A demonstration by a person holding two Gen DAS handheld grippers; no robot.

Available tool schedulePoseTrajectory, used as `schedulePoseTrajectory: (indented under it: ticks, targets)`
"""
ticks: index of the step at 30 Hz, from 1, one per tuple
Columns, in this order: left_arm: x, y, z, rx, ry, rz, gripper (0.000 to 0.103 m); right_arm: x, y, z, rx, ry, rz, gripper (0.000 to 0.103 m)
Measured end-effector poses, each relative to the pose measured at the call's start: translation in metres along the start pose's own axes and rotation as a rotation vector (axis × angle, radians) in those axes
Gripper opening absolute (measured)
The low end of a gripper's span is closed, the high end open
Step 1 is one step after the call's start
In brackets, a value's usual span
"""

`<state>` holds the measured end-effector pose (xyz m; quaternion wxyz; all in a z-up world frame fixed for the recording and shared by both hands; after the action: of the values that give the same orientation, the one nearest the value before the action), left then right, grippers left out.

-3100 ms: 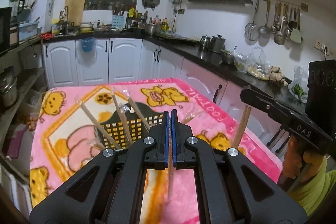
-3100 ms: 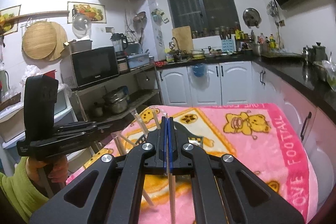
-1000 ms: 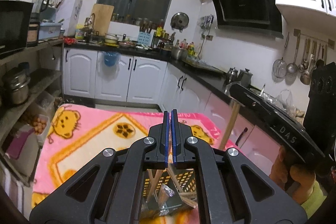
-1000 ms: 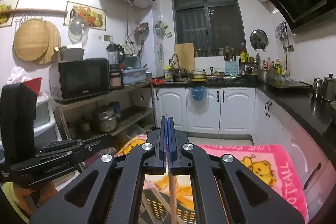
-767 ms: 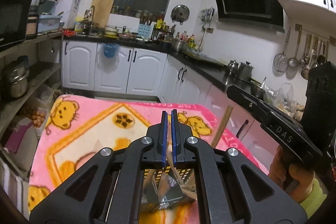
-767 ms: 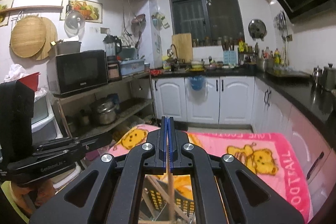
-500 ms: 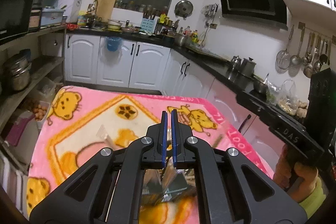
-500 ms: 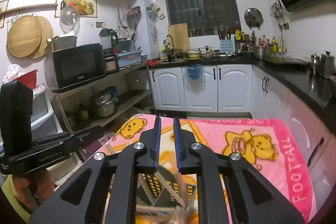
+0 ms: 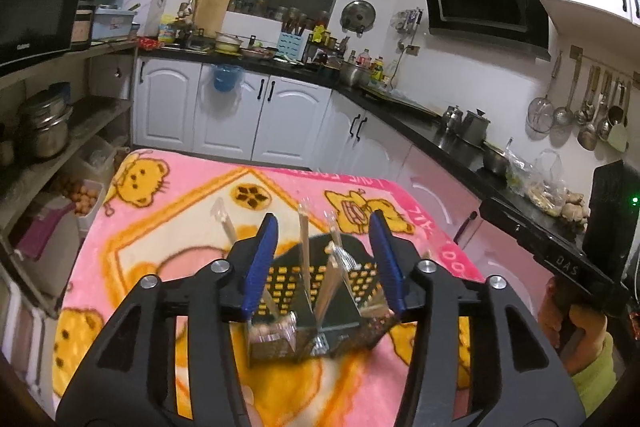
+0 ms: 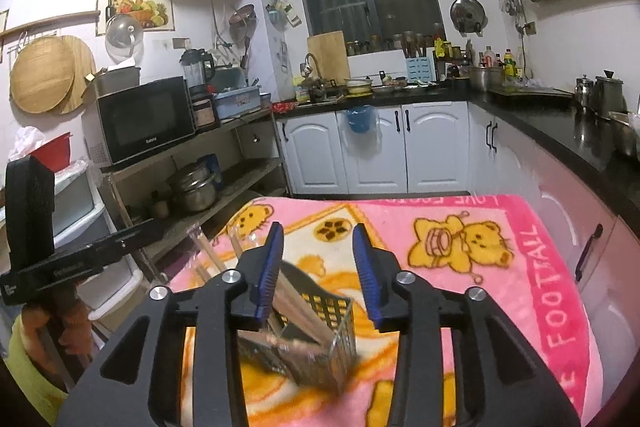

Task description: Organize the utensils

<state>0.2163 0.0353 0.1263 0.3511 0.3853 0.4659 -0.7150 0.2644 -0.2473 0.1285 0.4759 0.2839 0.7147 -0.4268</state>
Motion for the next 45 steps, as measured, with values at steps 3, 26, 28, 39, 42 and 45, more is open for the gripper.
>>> schedulePoseTrajectory:
  ticks: [3,26,28,39,42,45]
  targets:
    - [0.009,-0.006,0.002,-0.002,0.003,-0.007,0.056,0.009,-0.008,0.0,0.002,0.001,-0.01,0.041]
    - [0.075,-0.022,0.002,-0.046,-0.027,-0.103,0.092,0.069,-0.049,-0.022,0.029,-0.054,-0.045,0.088]
    - [0.081,-0.023,0.001,-0.053,-0.026,-0.109,0.092,0.075,-0.051,-0.025,0.029,-0.059,-0.053,0.09]
    - [0.112,-0.03,0.006,-0.11,-0.013,-0.081,0.092,0.109,-0.054,-0.025,0.045,-0.06,-0.099,0.093]
    - [0.121,-0.032,0.008,-0.128,-0.008,-0.071,0.092,0.119,-0.054,-0.024,0.051,-0.054,-0.113,0.094]
    - [0.133,-0.03,0.01,-0.139,0.003,-0.079,0.092,0.127,-0.055,-0.023,0.068,-0.048,-0.11,0.094]
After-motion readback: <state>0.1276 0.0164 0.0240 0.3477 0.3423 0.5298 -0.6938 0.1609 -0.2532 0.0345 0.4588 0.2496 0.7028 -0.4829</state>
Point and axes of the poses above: each gripper's, at about its wrist camera, not at the fingertips, and y roughly the way its jaws point, z to its right, x to its underside, the point moved 1 cm from there along y, roughly the way its jaws point
